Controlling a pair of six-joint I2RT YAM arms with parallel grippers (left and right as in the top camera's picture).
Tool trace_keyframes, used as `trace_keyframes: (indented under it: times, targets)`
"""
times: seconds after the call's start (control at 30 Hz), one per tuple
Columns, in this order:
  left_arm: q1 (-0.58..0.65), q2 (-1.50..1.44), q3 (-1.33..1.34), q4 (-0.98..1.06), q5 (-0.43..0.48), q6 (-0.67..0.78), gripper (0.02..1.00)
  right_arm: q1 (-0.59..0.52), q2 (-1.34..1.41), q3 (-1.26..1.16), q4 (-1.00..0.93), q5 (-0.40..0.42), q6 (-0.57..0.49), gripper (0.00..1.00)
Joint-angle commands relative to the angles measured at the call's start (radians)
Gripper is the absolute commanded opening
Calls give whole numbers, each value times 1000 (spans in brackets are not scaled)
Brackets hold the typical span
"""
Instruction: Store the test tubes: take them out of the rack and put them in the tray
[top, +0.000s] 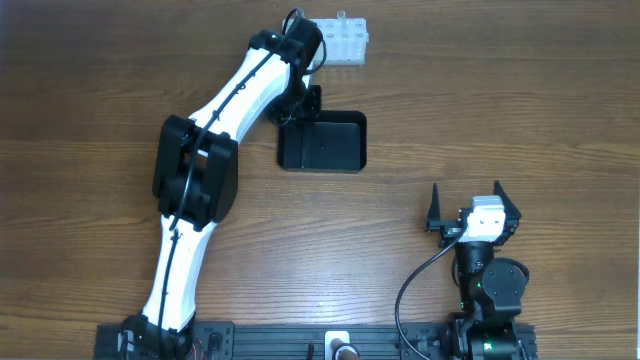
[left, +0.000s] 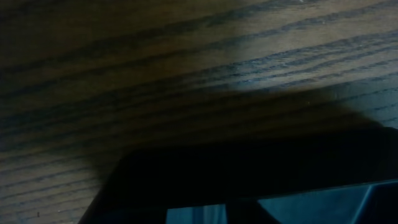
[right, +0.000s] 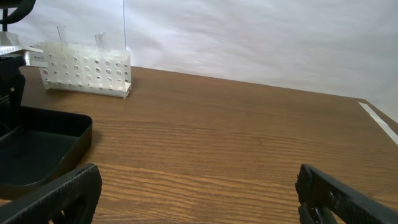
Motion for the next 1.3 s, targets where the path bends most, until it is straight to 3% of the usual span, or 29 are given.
trace_keyframes:
  times: [0.03,0.33,0.43,0.77,1.07,1.3]
  targets:
    - [-5,-6,-3,-2,43,-10,318,-8,-11,-6,-3,-8,3,993]
    - [-26,-152,-3,27,33,-10,364,-8,-11,-6,-3,-8,3,991]
    - [-26,-201,-3,62,-8,-10,509,-8,-11,-6,-3,-8,3,987]
    - [-19,-247,-3,270,-219,-5,566,-8,-11,-6,-3,-8,3,991]
    - [-1,-189,-3,452,-249,97,619,-8,-11,-6,-3,-8,3,993]
    - [10,-121,-3,572,-295,96,656,-8,-11,-6,-3,-8,3,991]
